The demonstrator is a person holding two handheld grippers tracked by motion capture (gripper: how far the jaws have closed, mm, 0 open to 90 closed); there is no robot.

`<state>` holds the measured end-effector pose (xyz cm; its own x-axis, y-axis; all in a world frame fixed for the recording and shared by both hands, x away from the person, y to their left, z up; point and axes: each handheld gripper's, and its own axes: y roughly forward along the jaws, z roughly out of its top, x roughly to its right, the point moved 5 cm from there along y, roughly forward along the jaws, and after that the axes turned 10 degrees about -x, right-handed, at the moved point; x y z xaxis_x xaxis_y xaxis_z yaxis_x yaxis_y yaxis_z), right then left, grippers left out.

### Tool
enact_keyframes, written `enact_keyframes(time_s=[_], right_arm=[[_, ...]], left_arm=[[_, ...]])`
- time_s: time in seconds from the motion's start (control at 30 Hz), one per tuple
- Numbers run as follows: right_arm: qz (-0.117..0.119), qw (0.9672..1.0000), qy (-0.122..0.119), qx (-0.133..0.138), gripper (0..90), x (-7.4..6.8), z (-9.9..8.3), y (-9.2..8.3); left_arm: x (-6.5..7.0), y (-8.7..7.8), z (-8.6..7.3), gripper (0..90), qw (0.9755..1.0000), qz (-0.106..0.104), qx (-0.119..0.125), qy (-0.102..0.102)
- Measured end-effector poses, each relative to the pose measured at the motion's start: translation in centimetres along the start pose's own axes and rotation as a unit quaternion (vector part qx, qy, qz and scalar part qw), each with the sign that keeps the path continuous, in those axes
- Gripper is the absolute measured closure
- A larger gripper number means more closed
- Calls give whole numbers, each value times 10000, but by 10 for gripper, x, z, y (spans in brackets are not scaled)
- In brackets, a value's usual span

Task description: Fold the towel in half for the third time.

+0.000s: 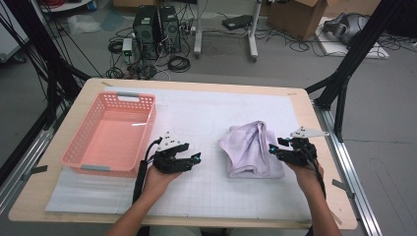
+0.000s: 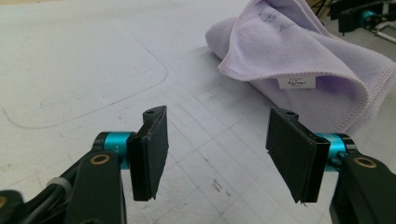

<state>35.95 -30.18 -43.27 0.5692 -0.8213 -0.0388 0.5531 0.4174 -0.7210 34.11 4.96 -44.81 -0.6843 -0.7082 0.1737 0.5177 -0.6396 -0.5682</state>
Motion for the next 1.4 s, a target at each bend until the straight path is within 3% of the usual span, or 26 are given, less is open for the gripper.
enact_keyframes(time_s=[0.07, 0.17, 0.2, 0.23, 0.27, 0.37, 0.43, 0.5, 0.57, 0.63, 0.7, 0.73, 0.77, 0.8, 0.93, 1.23, 1.33, 1.4], right_arm=[[204, 9998, -11, 45, 452, -12, -4, 4], [236, 9997, 0, -72, 476, -24, -12, 13], [123, 9997, -3, -217, 581, -25, -15, 16], [-11, 9992, -124, -392, 756, -26, -18, 18], [-172, 9982, -280, -495, 818, -25, -20, 18], [-509, 9971, -139, -547, 829, -18, -21, 13], [-602, 9966, -27, -558, 829, -14, -22, 10], [-848, 9932, 187, -771, 813, -2, -29, 5], [-815, 9924, 397, -826, 706, 2, -34, 3], [-796, 9938, 448, -636, 624, 6, -33, -2], [-814, 9942, 451, -531, 612, 6, -31, -5], [-802, 9957, 364, -280, 599, 4, -24, -12], [-802, 9957, 364, -280, 599, 4, -24, -12], [-687, 9972, 270, -82, 599, -2, -14, -15], [-352, 9993, -27, 77, 574, -20, 5, -8], [198, 9982, -573, -44, 478, -61, 42, 28], [215, 9967, -731, -292, 519, -68, 46, 44], [234, 9947, -843, -544, 632, -69, 44, 54]], left_arm=[[-2, -1, -2, 393, 10000, 0, -7, -23], [-5, -2, -6, 393, 10000, 29, -39, -46], [-6, -3, -6, 394, 10000, 27, -39, -42], [-6, -3, -7, 394, 10000, 38, -32, -48], [-6, -4, -8, 394, 10000, 37, -39, -59], [-7, -5, -9, 393, 10000, 37, -39, -62], [-8, -6, -10, 393, 9999, 49, -35, -83], [-9, -6, -10, 393, 9999, 47, -21, -102], [-9, -6, -11, 394, 9999, 45, -40, -101], [-9, -6, -11, 393, 9999, 50, -40, -109], [-10, -6, -12, 393, 9999, 52, -40, -131], [-10, -6, -12, 393, 9999, 59, -40, -123], [-10, -6, -12, 393, 9999, 59, -40, -123], [-11, -6, -11, 394, 9999, 64, -23, -139], [-11, -6, -12, 394, 9999, 71, -22, -141], [-12, -8, -12, 394, 9999, 69, -11, -134], [-12, -7, -12, 393, 9999, 59, -8, -135], [-12, -8, -12, 394, 9999, 45, -8, -132]])
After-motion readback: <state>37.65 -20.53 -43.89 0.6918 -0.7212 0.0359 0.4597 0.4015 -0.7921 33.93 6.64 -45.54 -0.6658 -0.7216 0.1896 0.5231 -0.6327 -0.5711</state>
